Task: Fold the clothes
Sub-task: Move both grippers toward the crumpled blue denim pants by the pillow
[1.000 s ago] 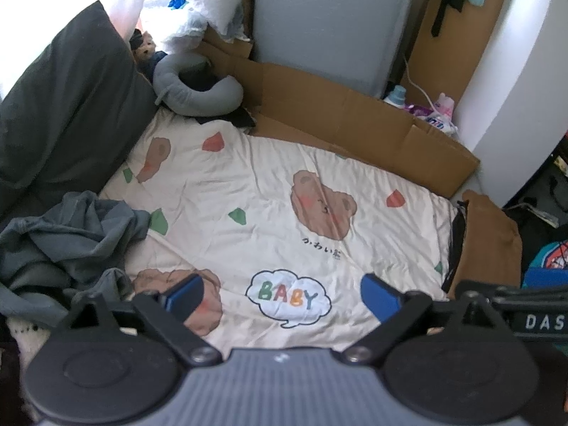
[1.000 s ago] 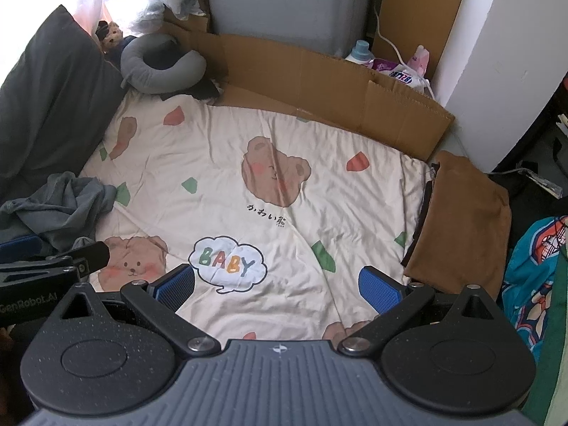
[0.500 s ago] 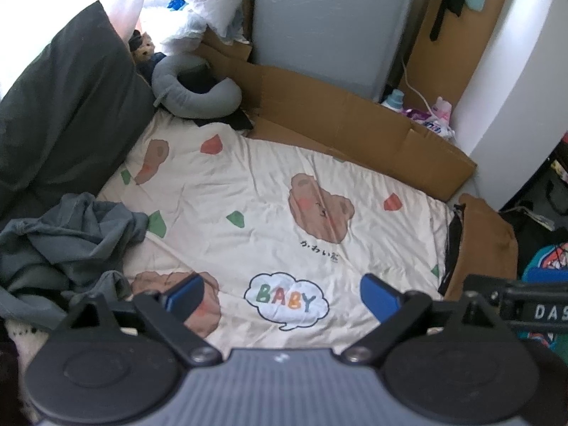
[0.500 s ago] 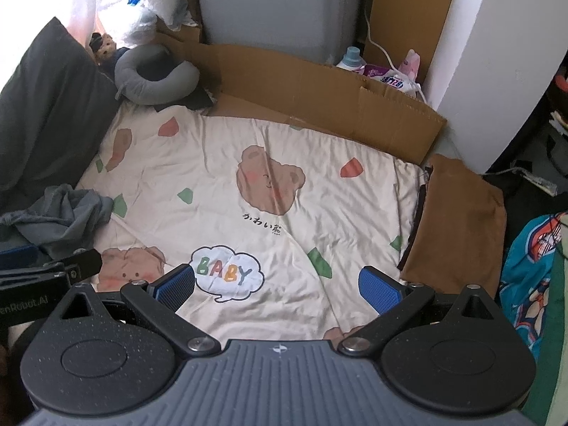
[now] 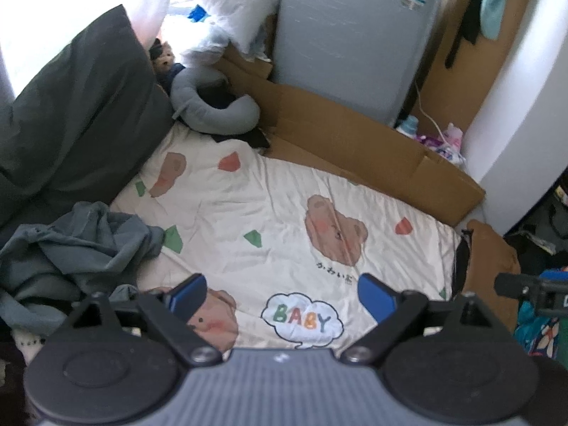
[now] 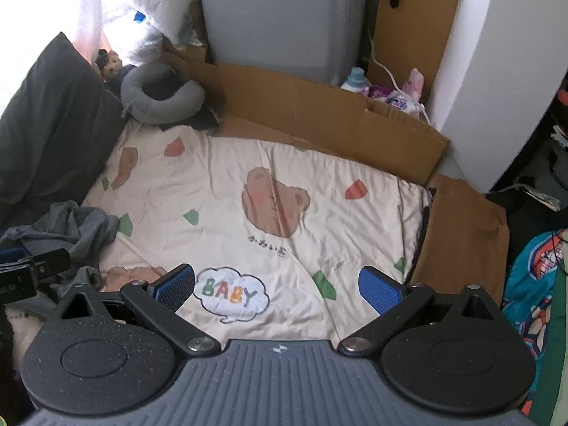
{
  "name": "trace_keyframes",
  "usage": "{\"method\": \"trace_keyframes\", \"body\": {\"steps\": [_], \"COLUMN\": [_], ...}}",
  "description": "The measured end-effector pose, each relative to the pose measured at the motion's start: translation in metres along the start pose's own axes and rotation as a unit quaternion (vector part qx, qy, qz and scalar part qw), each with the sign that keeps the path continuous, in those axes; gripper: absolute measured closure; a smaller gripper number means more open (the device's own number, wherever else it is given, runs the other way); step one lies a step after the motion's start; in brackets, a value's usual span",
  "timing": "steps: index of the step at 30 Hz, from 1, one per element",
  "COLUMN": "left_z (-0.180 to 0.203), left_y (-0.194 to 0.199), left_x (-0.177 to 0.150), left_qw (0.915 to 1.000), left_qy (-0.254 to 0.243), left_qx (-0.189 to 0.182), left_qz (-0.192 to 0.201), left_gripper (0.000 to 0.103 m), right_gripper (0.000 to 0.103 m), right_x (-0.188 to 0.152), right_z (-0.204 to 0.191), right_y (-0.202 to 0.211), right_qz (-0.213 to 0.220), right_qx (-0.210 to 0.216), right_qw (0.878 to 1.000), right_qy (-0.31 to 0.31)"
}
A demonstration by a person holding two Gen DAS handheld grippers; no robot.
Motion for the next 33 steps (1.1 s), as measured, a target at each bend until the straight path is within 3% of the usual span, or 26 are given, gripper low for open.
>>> {"method": "trace_keyframes", "body": {"steps": [13, 18, 33], "left_z": [-0.061, -0.083, -0.165], "left_y": [0.019, 0.031, 0.035], "left_x": [0.040, 0.053, 0.052], "left_qw": [0.9989, 0.9974, 0.9918], "left_qy": [0.010, 0.021, 0.075], "left_qx": [0.028, 0.041, 0.067], "left_qz": [0.038, 0.055, 0.080], "left_gripper": [0.010, 0.010, 0.010], "right_gripper": [0.003, 0.003, 0.002], "right_x": [0.033, 0.039, 0.053], "right_z": [-0.019, -0.024, -0.030], "right_y": [0.001, -0.009, -0.032], "right_qz": [0.047, 0.046, 0.093], "right_qx": [0.024, 0.033, 0.081], "right_qw": [0.998, 0.997, 0.989], "right_qy": [0.044, 0.057, 0.079]}}
Point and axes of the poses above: each gripper's, at about its wrist camera, not at the fingertips, and y roughly against the way its jaws point, z to its right, x to its top, the point moved 10 cm from there along -y, roughly the way its jaws point, and after that the axes turned 14 degrees about y, right-handed, at the moved point
